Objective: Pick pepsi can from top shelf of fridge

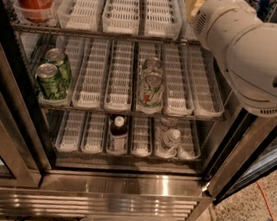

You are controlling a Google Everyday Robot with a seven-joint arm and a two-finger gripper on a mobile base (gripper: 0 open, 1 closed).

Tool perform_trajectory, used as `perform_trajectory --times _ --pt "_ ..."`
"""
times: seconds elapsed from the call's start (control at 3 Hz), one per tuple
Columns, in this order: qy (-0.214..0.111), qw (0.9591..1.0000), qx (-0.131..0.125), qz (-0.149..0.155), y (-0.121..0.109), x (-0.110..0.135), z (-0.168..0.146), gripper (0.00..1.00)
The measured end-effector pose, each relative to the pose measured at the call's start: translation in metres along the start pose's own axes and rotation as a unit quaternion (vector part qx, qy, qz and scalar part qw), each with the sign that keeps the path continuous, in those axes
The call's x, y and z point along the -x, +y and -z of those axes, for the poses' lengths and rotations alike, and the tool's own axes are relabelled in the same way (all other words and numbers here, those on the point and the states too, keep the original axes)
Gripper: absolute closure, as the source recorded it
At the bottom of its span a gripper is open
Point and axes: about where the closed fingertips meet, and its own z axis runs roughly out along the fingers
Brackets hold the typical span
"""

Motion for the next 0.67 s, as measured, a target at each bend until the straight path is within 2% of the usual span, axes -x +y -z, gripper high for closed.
perform_trajectory --times 0.67 --pt "-0.025 0.9992 0.028 -0.016 0.021 0.028 0.006 1.00"
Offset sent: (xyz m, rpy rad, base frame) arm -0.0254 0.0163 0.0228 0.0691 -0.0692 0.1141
